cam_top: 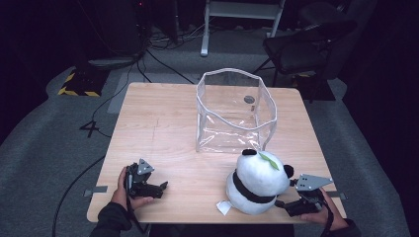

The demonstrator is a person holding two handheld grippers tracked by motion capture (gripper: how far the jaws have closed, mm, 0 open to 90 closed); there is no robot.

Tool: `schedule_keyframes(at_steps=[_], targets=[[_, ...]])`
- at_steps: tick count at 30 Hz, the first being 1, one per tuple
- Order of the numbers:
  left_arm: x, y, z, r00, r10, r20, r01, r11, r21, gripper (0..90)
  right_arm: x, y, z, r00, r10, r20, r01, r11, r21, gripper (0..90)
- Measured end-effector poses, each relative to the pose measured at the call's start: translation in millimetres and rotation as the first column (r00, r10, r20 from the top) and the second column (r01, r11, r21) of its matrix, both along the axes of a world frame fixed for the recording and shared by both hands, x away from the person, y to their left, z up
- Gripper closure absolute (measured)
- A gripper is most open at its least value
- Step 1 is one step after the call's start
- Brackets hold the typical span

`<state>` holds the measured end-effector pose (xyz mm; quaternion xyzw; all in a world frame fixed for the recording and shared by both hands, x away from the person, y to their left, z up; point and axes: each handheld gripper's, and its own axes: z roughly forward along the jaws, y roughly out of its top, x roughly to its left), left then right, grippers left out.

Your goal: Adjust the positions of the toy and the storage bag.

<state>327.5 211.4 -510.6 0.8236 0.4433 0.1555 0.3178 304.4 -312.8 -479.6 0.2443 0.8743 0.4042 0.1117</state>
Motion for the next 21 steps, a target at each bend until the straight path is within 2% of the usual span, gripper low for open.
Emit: schedule_keyframes(at_steps=[3, 4, 9, 10, 12, 17, 21], targets=[[-0.1, -0.1, -0.2, 1.0, 0.001, 0.002, -0.001, 1.0, -0.002, 0.5, -3.1, 2.5, 0.4, 0.9995, 0.029, -0.013, -0.029, 1.0, -0.002, 21.8], [-0.2, -0.2, -0.1, 1.0, 0.001, 0.001, -0.001, 1.0, -0.001, 0.5, -6.3, 3.2, 2.5, 0.9984, 0.055, -0.014, -0.055, 0.998, 0.007, 22.2], [-0.2, -0.2, -0.2, 1.0, 0.001, 0.002, -0.001, 1.0, -0.002, 0.5, -8.1, 6.5, 5.5, 0.9981, 0.062, -0.004, -0.062, 0.998, -0.004, 22.0], [-0.2, -0.2, -0.2, 1.0, 0.001, 0.002, -0.001, 1.0, -0.002, 0.5, -8.6, 9.0, 5.0, 0.9963, 0.086, -0.003, -0.086, 0.996, -0.012, 21.7], [-0.2, -0.2, -0.1, 1.0, 0.001, 0.001, -0.001, 1.0, -0.001, 0.5, -10.0, 11.4, 5.7, 0.995, 0.1, -0.002, -0.1, 0.995, -0.01, 21.6], [-0.4, -0.5, -0.2, 1.0, 0.002, 0.002, -0.002, 1.0, -0.003, 0.5, -9.9, 16.4, 6.9, 0.9931, 0.116, -0.014, -0.116, 0.993, -0.006, 20.2], [-0.6, -0.8, -0.3, 1.0, 0.004, 0.003, -0.004, 1.0, -0.003, 0.5, -6.5, 23.7, 2.5, 0.9935, 0.109, -0.032, -0.11, 0.994, -0.01, 15.5]])
